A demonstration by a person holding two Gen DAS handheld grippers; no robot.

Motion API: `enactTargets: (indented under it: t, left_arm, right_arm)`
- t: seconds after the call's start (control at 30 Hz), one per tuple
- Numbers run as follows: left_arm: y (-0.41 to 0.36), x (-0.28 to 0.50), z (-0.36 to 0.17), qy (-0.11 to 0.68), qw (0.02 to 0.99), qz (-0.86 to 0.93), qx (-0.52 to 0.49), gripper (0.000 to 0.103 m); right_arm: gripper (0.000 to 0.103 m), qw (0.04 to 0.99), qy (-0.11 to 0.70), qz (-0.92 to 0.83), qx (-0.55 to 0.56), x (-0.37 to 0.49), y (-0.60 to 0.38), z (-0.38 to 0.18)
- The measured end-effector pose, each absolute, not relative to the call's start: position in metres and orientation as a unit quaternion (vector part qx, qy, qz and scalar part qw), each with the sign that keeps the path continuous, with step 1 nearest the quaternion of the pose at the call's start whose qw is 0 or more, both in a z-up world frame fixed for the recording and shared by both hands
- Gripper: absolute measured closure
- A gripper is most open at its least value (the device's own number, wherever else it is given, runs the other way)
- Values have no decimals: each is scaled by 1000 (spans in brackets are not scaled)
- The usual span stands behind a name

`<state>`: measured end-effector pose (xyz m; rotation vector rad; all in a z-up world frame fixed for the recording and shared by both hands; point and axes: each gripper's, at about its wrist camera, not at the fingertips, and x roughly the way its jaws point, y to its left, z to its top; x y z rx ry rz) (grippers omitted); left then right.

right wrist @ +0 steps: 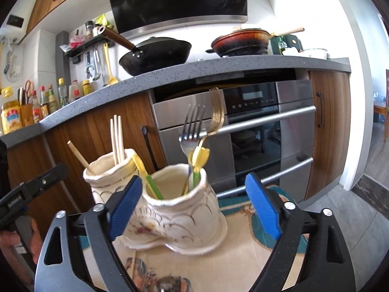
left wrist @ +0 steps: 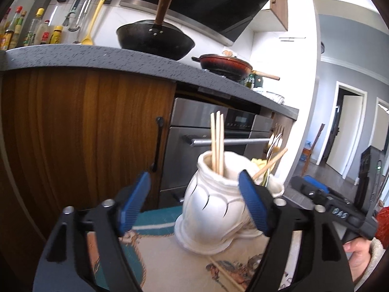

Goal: Organize utensils
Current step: 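Move both tools back toward the last chopstick and spoon on the placemat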

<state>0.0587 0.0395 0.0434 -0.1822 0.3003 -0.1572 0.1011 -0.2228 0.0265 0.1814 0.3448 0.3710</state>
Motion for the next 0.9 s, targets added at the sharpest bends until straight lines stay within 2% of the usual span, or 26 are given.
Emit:
enactTargets:
  t: [0.13, 0.33, 0.67, 0.9]
  left_arm:
    - [40, 46, 34, 167, 980, -72, -83, 14]
    - [37, 26, 21, 196, 975, -70, -79, 7]
    - [5, -1, -3, 282, 955, -72, -54, 6]
    - [-24, 2, -22, 374, 924, -65, -43, 6]
  right_arm:
    - [10, 962, 180, 178, 97, 89, -233, 20]
    - [9, 960, 198, 175, 95, 69, -242, 12]
    - [8, 953, 218, 176, 114, 44, -257, 3]
    - [7, 949, 232, 183, 108, 36, -257, -3]
